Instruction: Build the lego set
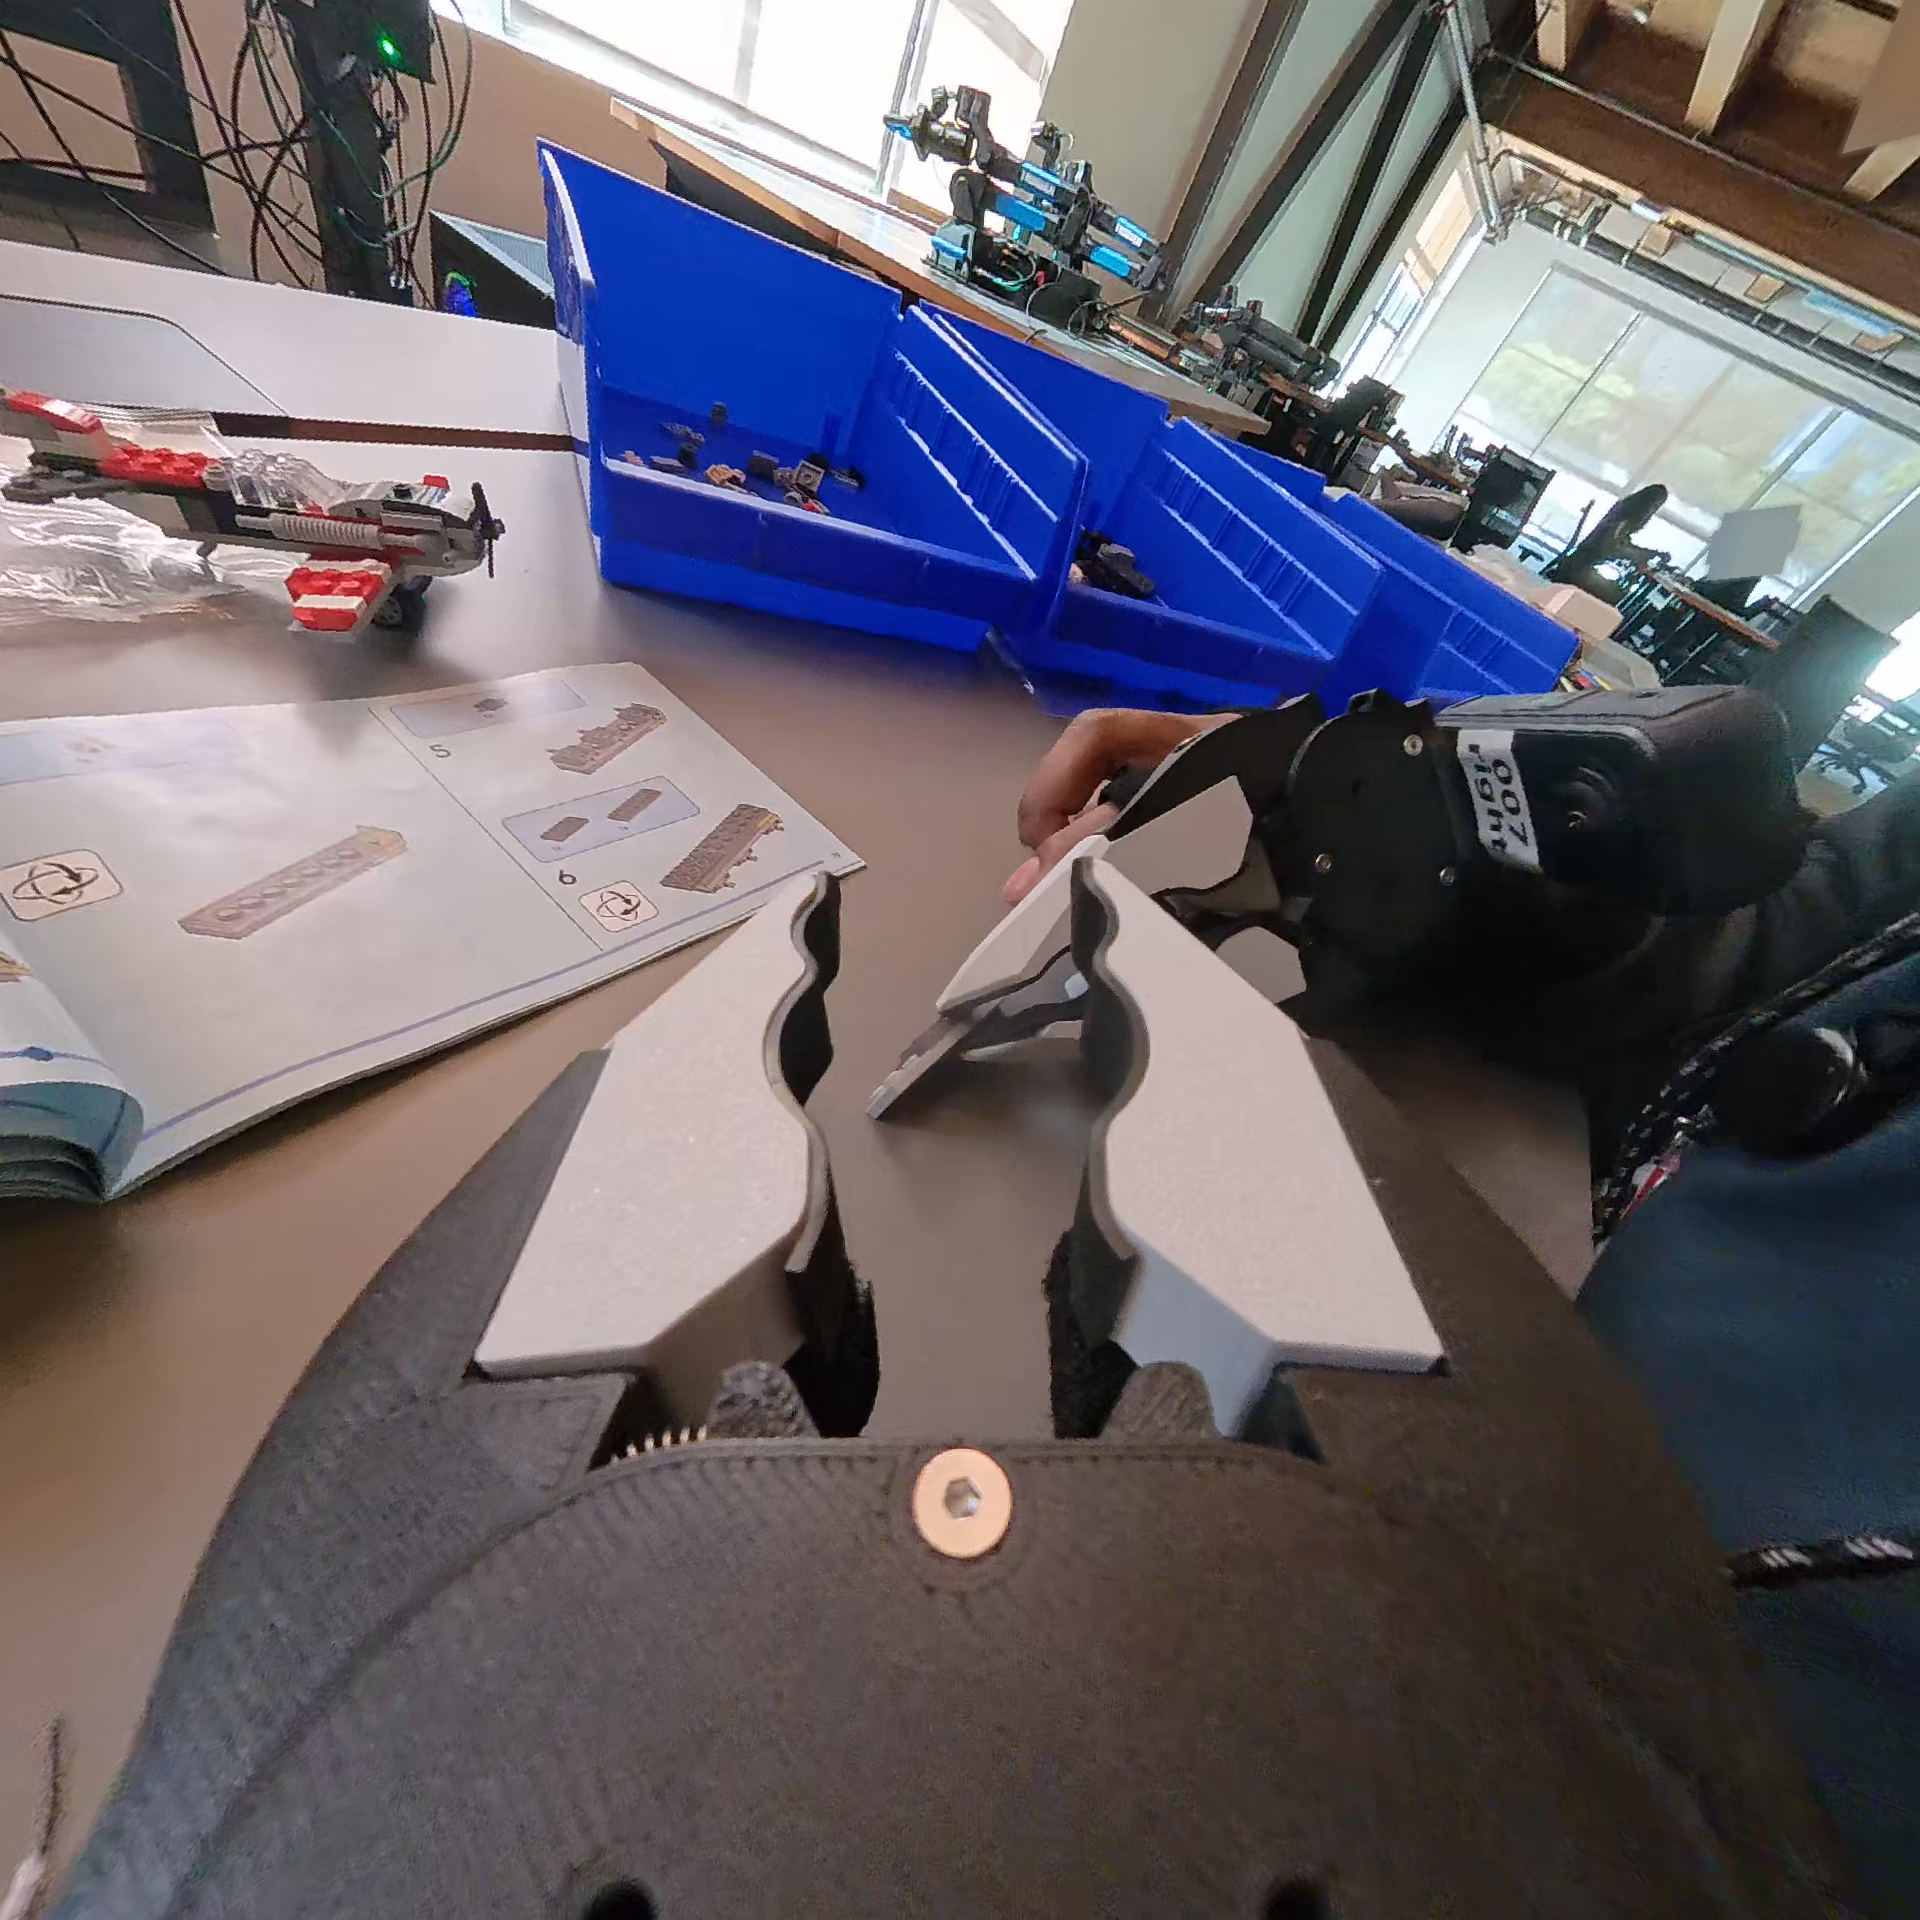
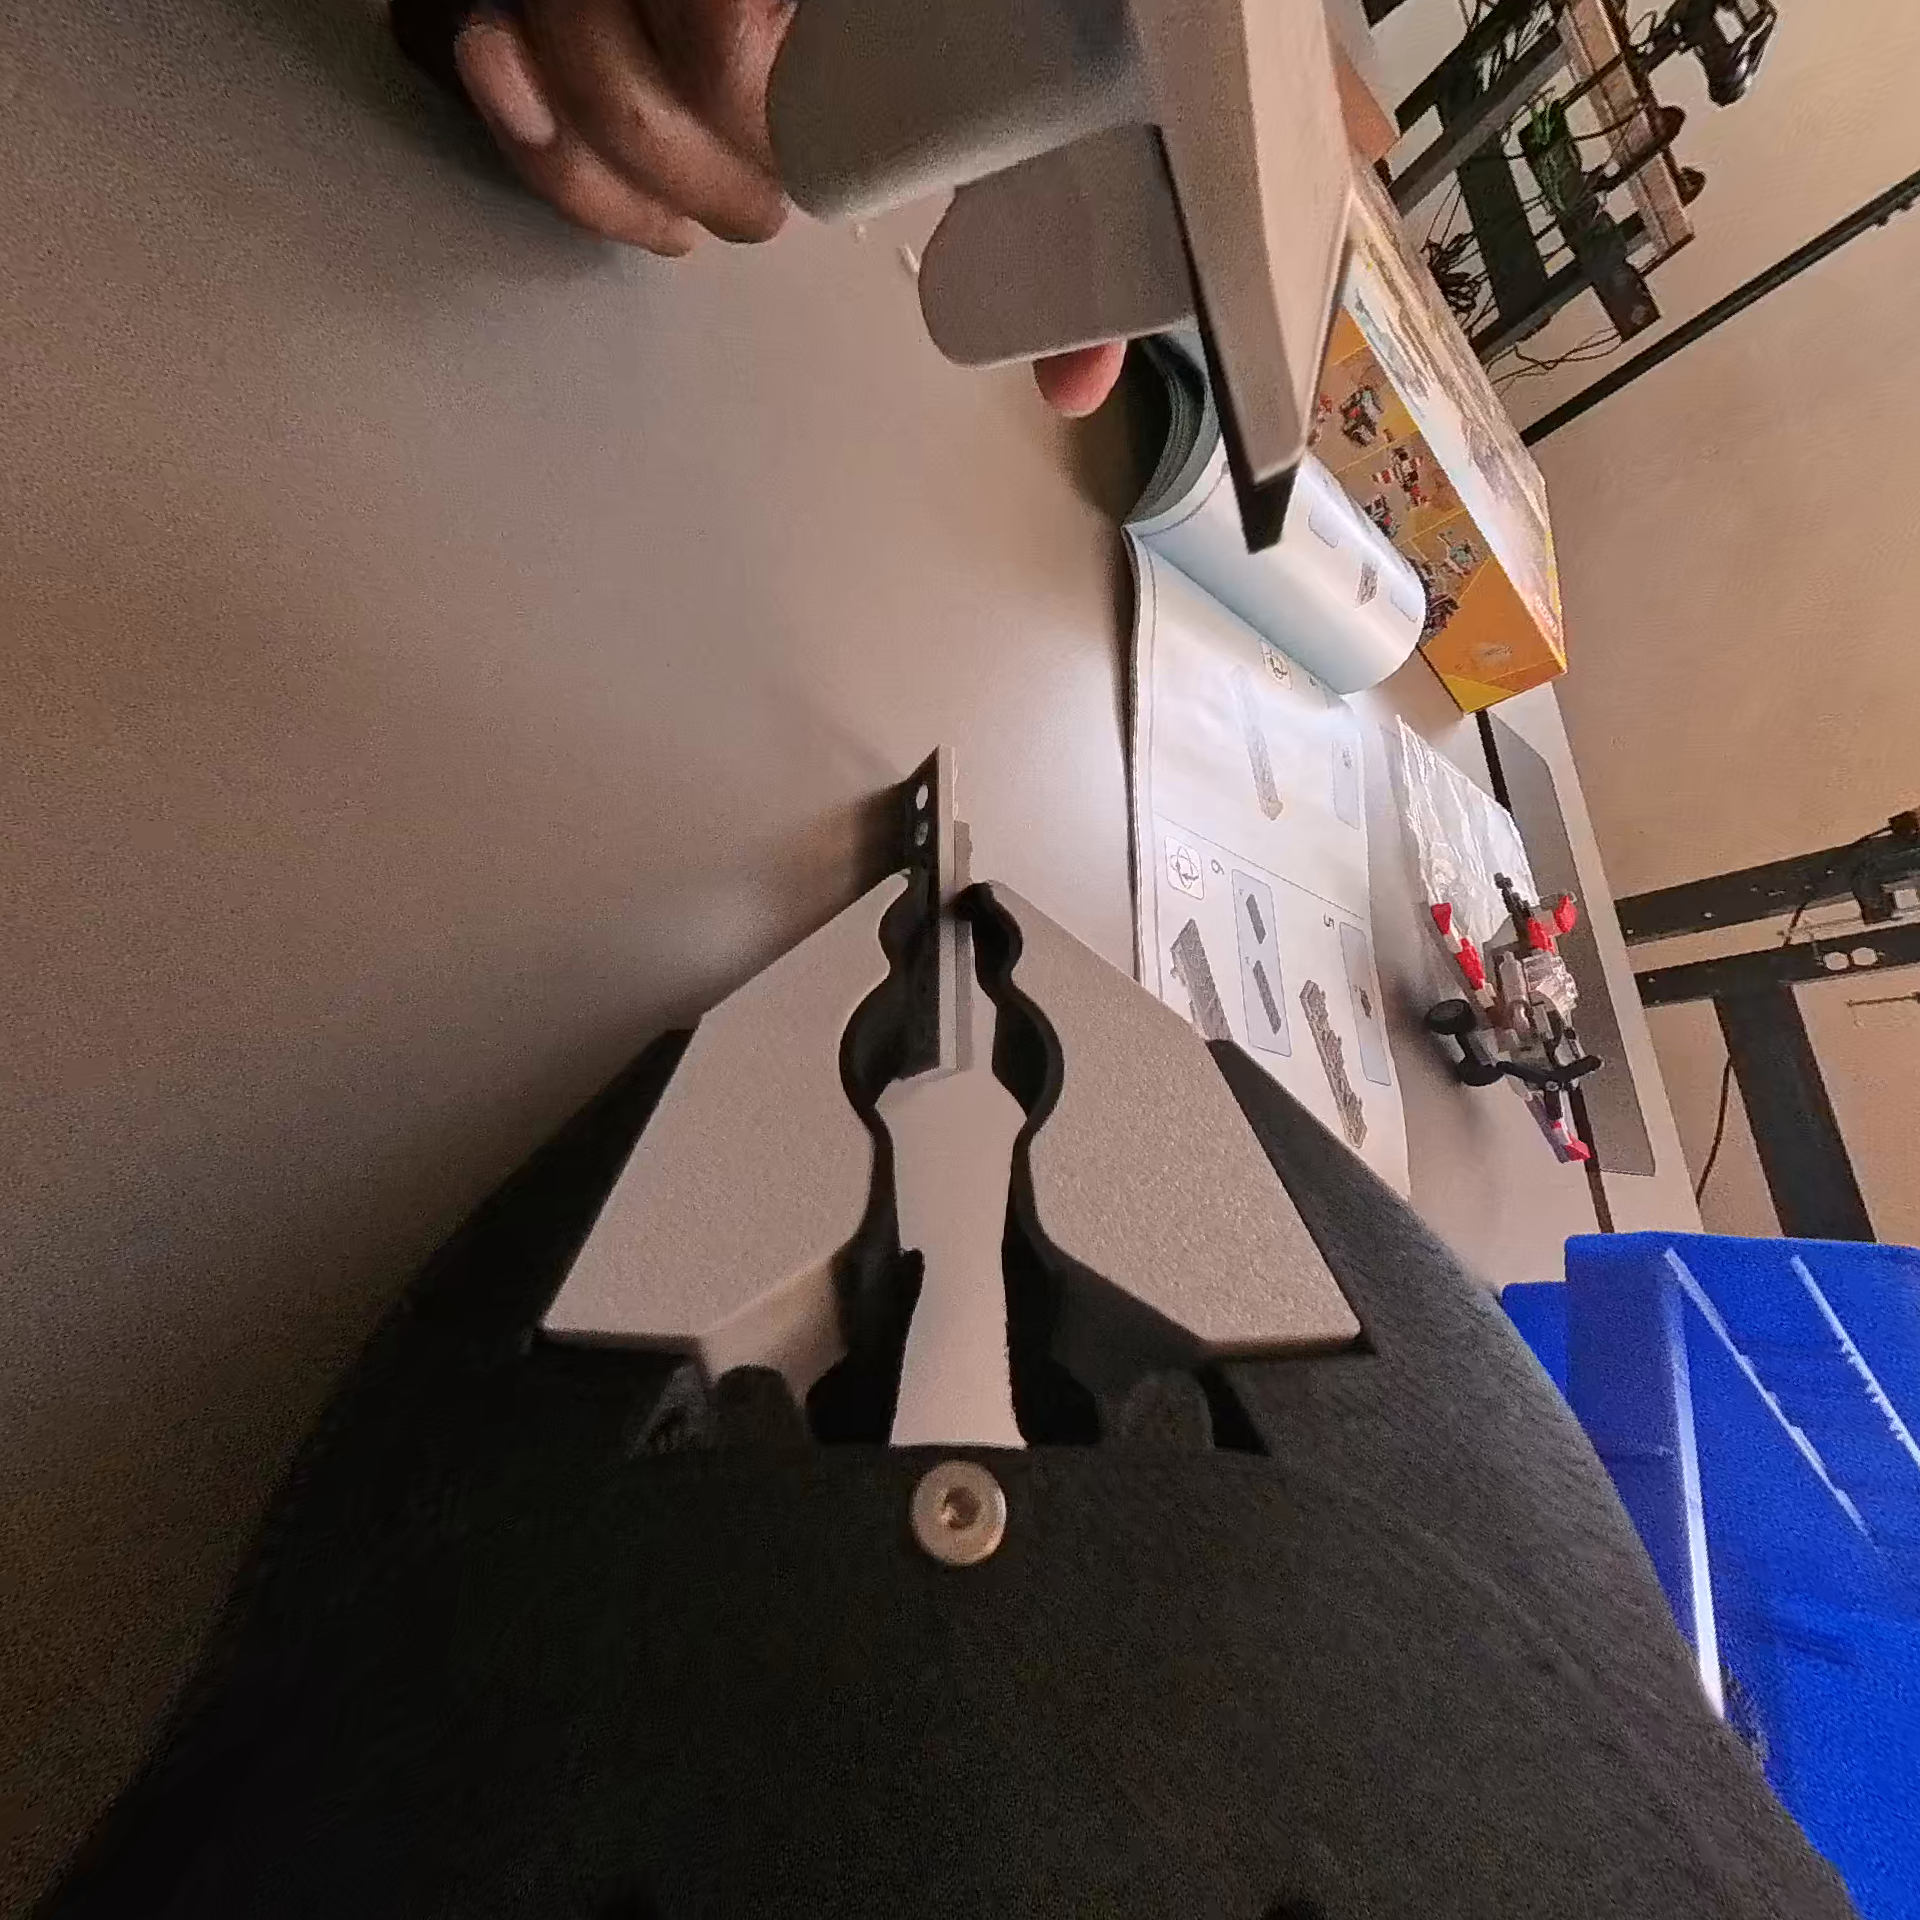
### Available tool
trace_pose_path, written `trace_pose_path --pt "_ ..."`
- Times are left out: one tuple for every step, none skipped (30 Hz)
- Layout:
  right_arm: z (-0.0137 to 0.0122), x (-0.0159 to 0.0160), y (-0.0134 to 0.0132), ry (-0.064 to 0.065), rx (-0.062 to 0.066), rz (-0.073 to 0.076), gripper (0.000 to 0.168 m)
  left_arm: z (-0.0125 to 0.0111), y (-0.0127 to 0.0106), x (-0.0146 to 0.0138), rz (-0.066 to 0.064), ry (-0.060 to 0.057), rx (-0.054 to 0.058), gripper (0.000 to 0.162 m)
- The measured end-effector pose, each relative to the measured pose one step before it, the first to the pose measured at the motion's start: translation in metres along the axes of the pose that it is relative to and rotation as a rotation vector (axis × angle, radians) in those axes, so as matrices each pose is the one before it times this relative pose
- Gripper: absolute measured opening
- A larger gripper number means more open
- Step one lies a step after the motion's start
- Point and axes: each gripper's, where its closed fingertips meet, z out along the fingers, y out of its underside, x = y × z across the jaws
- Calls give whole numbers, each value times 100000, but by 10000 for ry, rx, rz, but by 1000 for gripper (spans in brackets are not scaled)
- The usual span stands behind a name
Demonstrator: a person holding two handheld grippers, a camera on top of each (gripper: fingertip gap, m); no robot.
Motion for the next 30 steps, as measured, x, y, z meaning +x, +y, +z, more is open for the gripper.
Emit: trace_pose_path --pt "-99 -73 24 -50 -12 76 10 53 -12 40 84 15 0 45" --pt "-88 -90 93 -71 -57 93 15 47 -92 110 106 41 44 45" --pt "-118 75 31 48 -6 104 18 69 -114 138 100 66 54 45" --pt "-152 39 -18 11 47 108 22 87 -92 148 78 87 49 45" --pt "-161 42 12 -9 29 129 25 98 -90 163 65 99 52 45" --pt "-150 61 34 -9 25 150 29 89 -81 153 72 89 56 45" --pt "-172 77 17 -10 36 168 31 75 -57 135 87 71 45 45" --pt "-187 132 -13 21 62 185 33 50 -21 89 102 48 26 45" --pt "-214 159 -26 27 75 212 35 24 -20 63 103 24 21 45" --pt "-231 142 -15 12 67 238 37 -8 -17 44 75 15 23 45" --pt "-236 96 14 -25 43 259 40 -25 -42 58 29 22 37 45" --pt "-245 93 26 -28 32 272 44 -47 -70 24 3 0 56 45" --pt "-232 146 -17 -13 58 291 47 -42 -120 -39 -7 -46 68 45" --pt "-230 152 -69 -20 85 308 49 9 -163 -70 -22 -81 49 45" --pt "-186 185 -89 -30 84 332 51 78 -207 -81 -15 -107 20 45" --pt "-157 189 -92 -56 81 357 54 157 -324 -93 35 -142 15 45" --pt "-166 219 -151 -61 119 378 56 240 -507 -73 82 -148 32 45" --pt "-191 175 -143 -81 122 354 57 362 -697 -14 98 -99 53 45" --pt "-208 145 -84 -91 82 315 57 485 -827 43 114 -58 50 45" --pt "-212 165 2 -54 44 262 57 591 -890 15 153 -49 24 45" --pt "-189 179 34 -21 36 190 57 680 -886 -20 197 -67 -13 45" --pt "-186 200 55 3 27 130 57 764 -851 -37 234 -64 -40 45" --pt "-143 302 110 53 -10 123 57 837 -835 -51 243 -59 -34 44" --pt "-143 328 106 72 -19 130 57 906 -832 -74 204 -68 -12 44" --pt "-173 242 44 33 1 132 57 979 -763 -84 145 -49 -19 44" --pt "-200 203 -58 27 14 130 57 1011 -672 -17 107 -14 -17 45" --pt "-224 172 -185 32 46 105 56 992 -585 20 88 8 10 44" --pt "-234 75 -304 -2 94 75 55 964 -441 41 72 8 29 44" --pt "-241 43 -382 -11 130 65 54 890 -232 35 54 -5 25 44" --pt "-230 26 -353 -9 134 69 53 798 -40 -32 33 -55 18 44"
